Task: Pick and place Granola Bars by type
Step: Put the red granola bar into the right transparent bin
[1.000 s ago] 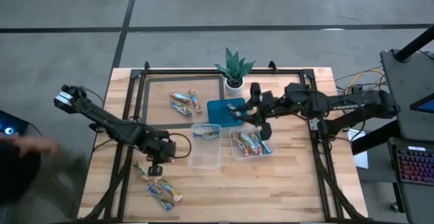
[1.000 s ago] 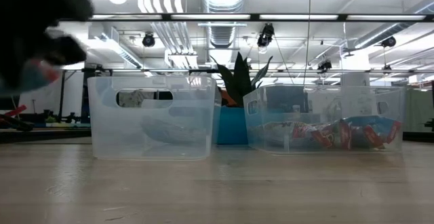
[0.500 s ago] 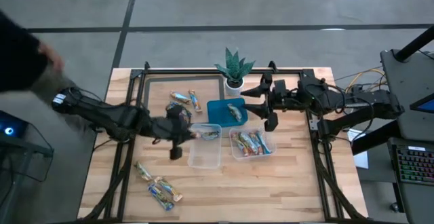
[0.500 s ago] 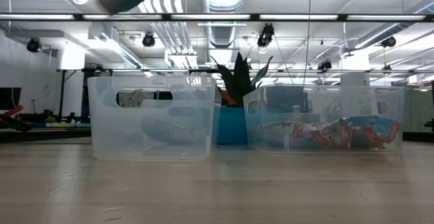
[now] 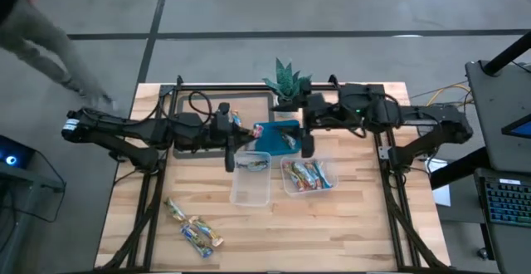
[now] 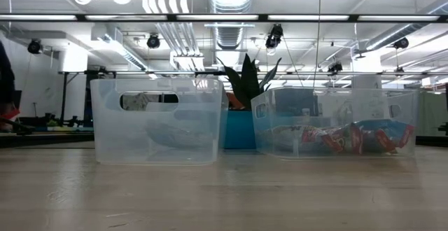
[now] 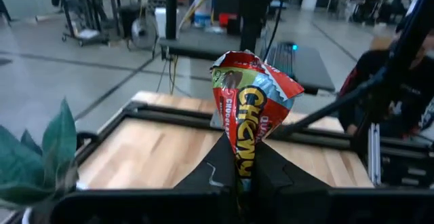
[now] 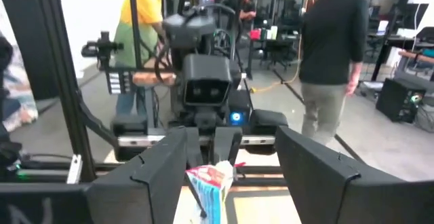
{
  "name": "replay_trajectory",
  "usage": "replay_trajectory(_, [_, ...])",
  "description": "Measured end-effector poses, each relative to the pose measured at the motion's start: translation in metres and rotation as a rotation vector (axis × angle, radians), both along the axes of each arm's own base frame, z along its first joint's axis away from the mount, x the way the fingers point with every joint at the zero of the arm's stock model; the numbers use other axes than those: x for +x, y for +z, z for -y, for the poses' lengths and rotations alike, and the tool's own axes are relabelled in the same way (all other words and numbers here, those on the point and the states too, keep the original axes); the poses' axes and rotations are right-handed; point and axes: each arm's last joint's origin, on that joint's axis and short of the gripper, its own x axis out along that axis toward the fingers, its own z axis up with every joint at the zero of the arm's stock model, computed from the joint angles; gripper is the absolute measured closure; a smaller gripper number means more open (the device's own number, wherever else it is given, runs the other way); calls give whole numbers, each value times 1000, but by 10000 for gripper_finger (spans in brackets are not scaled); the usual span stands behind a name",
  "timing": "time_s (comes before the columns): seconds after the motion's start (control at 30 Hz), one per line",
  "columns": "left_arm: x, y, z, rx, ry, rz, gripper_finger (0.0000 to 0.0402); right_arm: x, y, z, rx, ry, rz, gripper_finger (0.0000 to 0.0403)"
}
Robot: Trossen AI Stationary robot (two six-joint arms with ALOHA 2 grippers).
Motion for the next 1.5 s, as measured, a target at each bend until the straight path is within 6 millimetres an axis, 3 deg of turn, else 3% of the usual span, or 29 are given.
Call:
replay_trajectory(0.27, [0, 8, -1, 59, 18, 69, 401, 36, -11, -2, -14, 6, -61, 188])
replay_trajectory(0.5, [-1, 19, -2, 130, 54, 93, 401, 46, -14, -5, -9, 19, -68, 188])
replay_trajectory(0.8, [-2, 22, -2, 134, 52, 100, 401, 45, -11, -6, -5, 22, -59, 193])
replay_trajectory(1.27, [-2, 21, -1, 131, 43, 100, 401, 45, -11, -5, -9, 19, -59, 315])
replay_trajectory(1.5, [-2, 21, -1, 99, 44, 106, 401, 45, -11, -5, -12, 20, -59, 331])
